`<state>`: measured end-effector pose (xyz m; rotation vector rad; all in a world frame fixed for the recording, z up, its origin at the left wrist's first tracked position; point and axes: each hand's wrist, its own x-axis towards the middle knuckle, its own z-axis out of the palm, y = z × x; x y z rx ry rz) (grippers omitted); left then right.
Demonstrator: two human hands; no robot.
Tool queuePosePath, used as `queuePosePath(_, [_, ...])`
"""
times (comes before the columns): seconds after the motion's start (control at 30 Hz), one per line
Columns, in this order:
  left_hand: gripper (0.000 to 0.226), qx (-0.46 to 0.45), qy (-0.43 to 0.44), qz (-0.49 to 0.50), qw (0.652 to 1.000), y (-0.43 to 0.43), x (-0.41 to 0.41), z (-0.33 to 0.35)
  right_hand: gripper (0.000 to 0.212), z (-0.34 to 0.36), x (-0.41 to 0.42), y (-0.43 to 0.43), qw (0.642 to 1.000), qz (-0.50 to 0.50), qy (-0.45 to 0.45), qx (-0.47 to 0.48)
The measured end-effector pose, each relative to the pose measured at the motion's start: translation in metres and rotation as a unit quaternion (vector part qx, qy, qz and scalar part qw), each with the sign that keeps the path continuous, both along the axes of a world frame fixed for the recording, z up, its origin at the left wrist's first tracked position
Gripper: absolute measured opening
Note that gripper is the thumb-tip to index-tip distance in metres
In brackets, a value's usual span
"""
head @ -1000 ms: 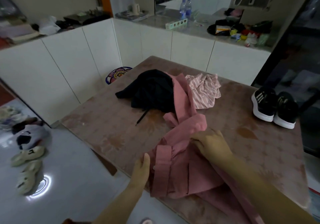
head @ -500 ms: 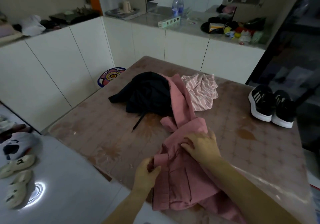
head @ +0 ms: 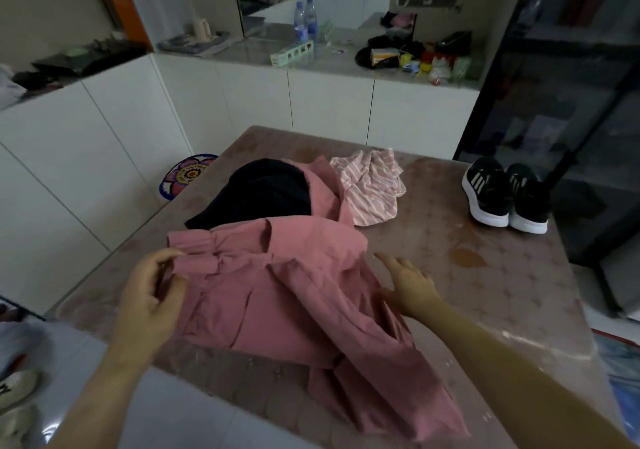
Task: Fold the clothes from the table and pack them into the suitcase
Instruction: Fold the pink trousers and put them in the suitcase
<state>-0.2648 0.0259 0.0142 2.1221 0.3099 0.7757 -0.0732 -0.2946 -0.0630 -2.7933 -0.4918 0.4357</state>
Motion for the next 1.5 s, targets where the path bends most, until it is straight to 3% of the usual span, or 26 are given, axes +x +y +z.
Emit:
queuePosePath(0.1, [0.033, 0.022, -0.038, -0.013, 0.999, 0.009, -0.013, 0.022, 0.081, 0.010, 0.015, 0.032, 0.999, 0.027, -0.008, 0.045])
queuePosePath(0.2, [0.020, 0.000, -0.074, -0.011, 0.997, 0.016, -0.028, 0.031, 0.085, 0.010, 0.028, 0.060, 0.997, 0.045, 0.000, 0.062])
queuePosePath(0.33, [0.036, -0.014, -0.074, 0.019, 0.997, 0.028, -0.042, 0.032, 0.035, 0.000, 0.020, 0.081, 0.989, 0.144, -0.022, 0.015])
queuePosePath(0.4, [0.027, -0.002, -0.064, 0.033, 0.997, 0.032, -0.044, 0.036, 0.028, -0.010, 0.012, 0.081, 0.986, 0.152, -0.049, 0.034])
queuePosePath(0.53, [0.012, 0.028, -0.036, 0.065, 0.997, 0.042, -0.050, 0.046, 0.060, -0.002, 0.022, 0.074, 0.991, 0.023, -0.056, 0.118])
queuePosePath(0.6, [0.029, 0.046, -0.026, 0.068, 0.996, 0.041, -0.049, 0.049, 0.081, 0.005, 0.034, 0.075, 0.990, 0.020, -0.036, 0.134])
queuePosePath(0.7, [0.027, 0.045, -0.028, 0.036, 0.998, 0.026, -0.047, 0.052, 0.093, 0.006, 0.047, 0.089, 0.983, 0.041, 0.000, 0.181])
queuePosePath(0.77, [0.032, 0.034, -0.041, 0.013, 0.998, 0.016, -0.045, 0.055, 0.070, 0.005, 0.051, 0.102, 0.986, 0.074, 0.000, 0.152])
queuePosePath(0.83, [0.040, 0.030, -0.037, 0.004, 0.999, 0.013, -0.042, 0.056, 0.038, 0.007, 0.048, 0.107, 0.987, 0.130, -0.063, 0.068])
queuePosePath(0.93, [0.031, 0.018, -0.024, -0.025, 0.999, 0.009, -0.034, 0.054, 0.029, 0.000, 0.046, 0.089, 0.963, 0.229, -0.139, -0.009])
queuePosePath(1.07, [0.029, -0.001, -0.021, -0.056, 0.998, 0.008, -0.019, 0.043, 0.038, -0.005, 0.045, 0.035, 0.969, 0.207, -0.128, -0.045])
queuePosePath(1.17, [0.030, 0.003, -0.013, -0.079, 0.997, 0.009, -0.005, 0.035, 0.068, -0.007, 0.026, -0.011, 0.976, 0.184, -0.117, -0.029])
queuePosePath(1.23, [0.029, -0.010, -0.005, -0.105, 0.994, 0.008, 0.007, 0.031, 0.078, -0.009, -0.001, -0.043, 0.979, 0.174, -0.090, 0.055])
queuePosePath(1.3, [0.027, -0.012, 0.000, -0.137, 0.991, 0.001, 0.024, 0.031, 0.072, -0.012, -0.033, -0.072, 0.975, 0.168, -0.080, 0.123])
queuePosePath(1.37, [0.026, 0.000, 0.011, -0.172, 0.985, -0.012, 0.047, 0.035, 0.062, -0.027, -0.062, -0.096, 0.968, 0.174, -0.127, 0.125])
queuePosePath(1.43, [0.025, 0.017, 0.022, -0.201, 0.979, -0.025, 0.071, 0.041, 0.091, -0.048, -0.086, -0.108, 0.974, 0.174, -0.106, 0.103])
queuePosePath(1.5, [0.023, 0.037, 0.025, -0.213, 0.976, -0.034, 0.091, 0.052, 0.095, -0.068, -0.098, -0.108, 0.971, 0.184, -0.145, 0.047])
